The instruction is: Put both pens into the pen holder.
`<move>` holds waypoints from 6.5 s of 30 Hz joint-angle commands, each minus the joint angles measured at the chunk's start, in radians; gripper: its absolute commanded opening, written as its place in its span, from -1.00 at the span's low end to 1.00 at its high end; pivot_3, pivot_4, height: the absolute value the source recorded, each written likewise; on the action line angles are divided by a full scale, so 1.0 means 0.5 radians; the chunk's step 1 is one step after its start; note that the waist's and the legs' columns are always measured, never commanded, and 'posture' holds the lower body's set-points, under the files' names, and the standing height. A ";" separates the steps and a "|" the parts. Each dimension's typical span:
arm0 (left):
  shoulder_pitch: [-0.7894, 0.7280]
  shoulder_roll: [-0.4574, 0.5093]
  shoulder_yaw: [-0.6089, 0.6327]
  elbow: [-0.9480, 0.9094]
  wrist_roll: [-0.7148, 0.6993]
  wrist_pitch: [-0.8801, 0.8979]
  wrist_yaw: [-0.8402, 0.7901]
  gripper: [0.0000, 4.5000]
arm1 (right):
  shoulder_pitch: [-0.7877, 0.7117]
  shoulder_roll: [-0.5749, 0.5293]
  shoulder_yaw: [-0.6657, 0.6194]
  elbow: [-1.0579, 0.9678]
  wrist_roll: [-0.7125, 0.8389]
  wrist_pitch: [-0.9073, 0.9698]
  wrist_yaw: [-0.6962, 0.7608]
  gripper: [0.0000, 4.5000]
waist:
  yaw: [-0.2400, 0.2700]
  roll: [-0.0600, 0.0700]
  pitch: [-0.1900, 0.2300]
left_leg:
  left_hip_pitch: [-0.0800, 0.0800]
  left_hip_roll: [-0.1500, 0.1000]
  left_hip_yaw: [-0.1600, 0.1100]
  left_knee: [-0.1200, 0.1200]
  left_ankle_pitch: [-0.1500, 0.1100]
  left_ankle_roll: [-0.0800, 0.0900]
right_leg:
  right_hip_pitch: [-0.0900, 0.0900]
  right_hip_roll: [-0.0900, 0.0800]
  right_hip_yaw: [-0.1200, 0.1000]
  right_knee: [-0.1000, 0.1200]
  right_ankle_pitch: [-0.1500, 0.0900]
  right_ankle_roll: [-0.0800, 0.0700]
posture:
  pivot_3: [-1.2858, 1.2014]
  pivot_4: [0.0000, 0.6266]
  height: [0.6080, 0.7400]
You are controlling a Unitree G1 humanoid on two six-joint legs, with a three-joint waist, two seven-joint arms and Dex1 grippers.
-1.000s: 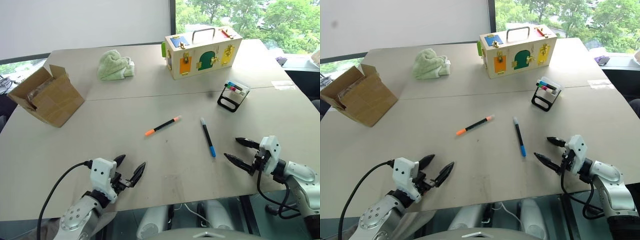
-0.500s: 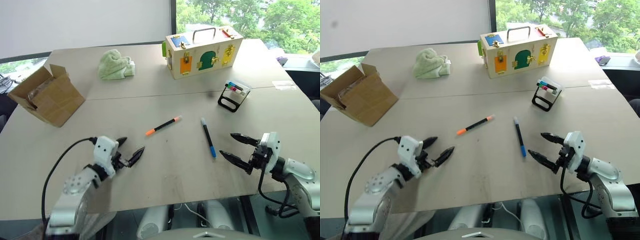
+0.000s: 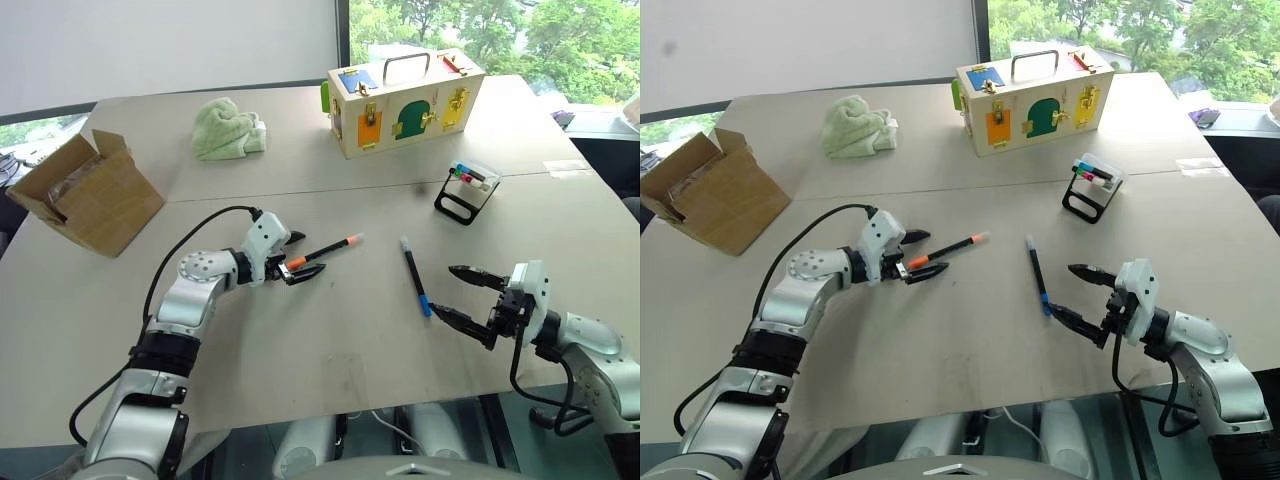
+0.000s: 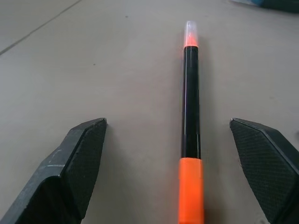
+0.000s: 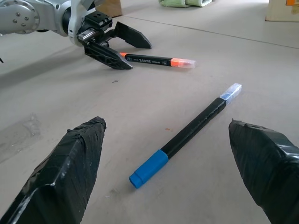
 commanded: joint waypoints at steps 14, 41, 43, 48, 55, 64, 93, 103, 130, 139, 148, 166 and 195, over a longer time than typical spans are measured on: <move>-0.050 -0.021 0.042 0.013 -0.117 0.086 -0.311 -0.95 | -0.174 0.063 0.052 -0.220 0.034 0.204 -0.205 1.00 | -0.003 -0.001 -0.001 | 0.000 0.000 0.000 0.000 0.000 0.001 | 0.000 0.000 0.000 0.001 0.000 0.000 | 0.03 -0.52 1.00; -0.290 -0.299 0.313 -0.395 -0.907 0.926 -0.198 -1.00 | -1.094 0.884 -0.071 0.026 0.768 1.018 -0.843 -0.93 | -0.053 -0.006 0.005 | -0.005 -0.004 0.000 0.001 0.008 -0.012 | -0.009 0.003 0.000 0.007 0.000 0.000 | 0.03 -0.52 1.00; -0.304 -0.345 0.334 -0.367 -0.901 0.870 -0.165 -0.66 | -1.112 0.866 -0.075 0.023 0.739 0.992 -0.855 -0.93 | -0.054 -0.006 0.004 | -0.005 -0.004 0.000 0.001 0.008 -0.012 | -0.009 0.003 0.001 0.007 0.000 0.000 | 0.03 -0.52 1.00; -0.391 -0.304 0.324 -0.528 -0.899 0.998 -0.057 -0.02 | -1.185 0.522 0.004 -0.021 0.399 0.797 -0.654 -0.93 | -0.056 -0.007 0.006 | -0.005 -0.004 0.001 0.001 0.008 -0.011 | -0.010 0.003 0.001 0.009 0.000 0.000 | 0.03 -0.52 1.00; -0.471 -0.100 0.171 -0.913 -0.668 0.952 0.068 -0.02 | -1.447 -0.062 -0.191 0.083 0.082 0.411 -0.404 -0.93 | -0.052 -0.009 0.009 | -0.007 -0.004 0.002 0.000 0.008 -0.011 | -0.011 0.003 0.002 0.006 0.000 0.001 | 0.03 -0.52 1.00; -0.467 -0.071 0.195 -1.334 -0.887 1.400 0.275 -0.02 | -1.360 -0.413 -0.184 0.241 -0.321 -0.013 -0.210 -0.93 | -0.058 -0.010 0.010 | -0.006 -0.003 0.005 -0.006 0.008 -0.011 | -0.011 0.002 0.007 0.004 0.000 0.001 | 0.03 -0.52 1.00; -0.422 -0.092 0.165 -1.350 -0.868 1.433 0.454 0.03 | -1.478 -0.248 -0.011 0.874 -0.650 -0.555 -0.172 0.98 | -0.052 -0.011 0.011 | -0.005 -0.003 0.004 -0.004 0.011 -0.015 | -0.011 0.003 0.005 0.004 0.000 0.001 | 0.03 -0.52 1.00; -0.008 0.310 0.078 -1.449 -0.743 1.180 0.098 0.03 | -1.106 -0.137 0.234 -0.300 -0.034 1.271 -0.547 0.98 | -0.059 -0.011 0.011 | -0.005 0.000 0.004 -0.007 0.010 -0.015 | -0.011 0.002 0.007 0.003 0.000 -0.001 | 0.03 -0.52 1.00; 0.159 0.315 0.120 -1.490 -0.744 1.130 0.129 0.03 | -1.180 -0.074 0.686 -0.501 -0.217 2.248 -1.058 -0.99 | -0.049 -0.015 0.009 | -0.006 -0.003 0.002 -0.007 0.011 -0.015 | -0.012 0.001 0.003 0.006 0.000 0.000 | 0.03 -0.52 1.00; 0.207 0.251 0.111 -1.403 -0.746 1.129 0.164 0.03 | -1.251 0.003 0.563 -0.405 -0.275 2.113 -1.074 -0.99 | -0.051 -0.015 0.009 | -0.005 -0.003 0.002 -0.007 0.011 -0.015 | -0.012 0.002 0.003 0.006 0.000 0.000 | 0.03 -0.52 1.00; 0.190 0.241 0.109 -1.405 -0.771 1.138 0.133 0.03 | -1.278 0.056 0.527 -0.470 -0.239 2.231 -1.078 0.03 | -0.051 -0.015 0.009 | -0.005 -0.003 0.001 -0.007 0.011 -0.015 | -0.012 0.002 0.003 0.006 0.000 0.000 | 0.03 -0.52 1.00; 0.185 0.334 0.107 -1.428 -0.729 1.128 0.064 0.03 | -1.248 0.200 0.743 -0.289 -0.368 2.290 -1.174 -0.96 | -0.058 -0.015 0.009 | -0.003 -0.003 0.002 -0.007 0.011 -0.016 | -0.012 0.003 0.003 0.008 0.000 -0.001 | 0.03 -0.52 1.00; -0.022 0.148 0.320 -1.331 -0.860 1.149 0.265 0.03 | -1.880 0.253 -0.090 1.352 -0.462 -0.805 -0.167 -0.99 | -0.062 -0.015 0.011 | -0.004 -0.003 0.004 -0.009 0.012 -0.017 | -0.015 0.004 0.006 0.009 0.001 0.000 | 0.03 -0.52 1.00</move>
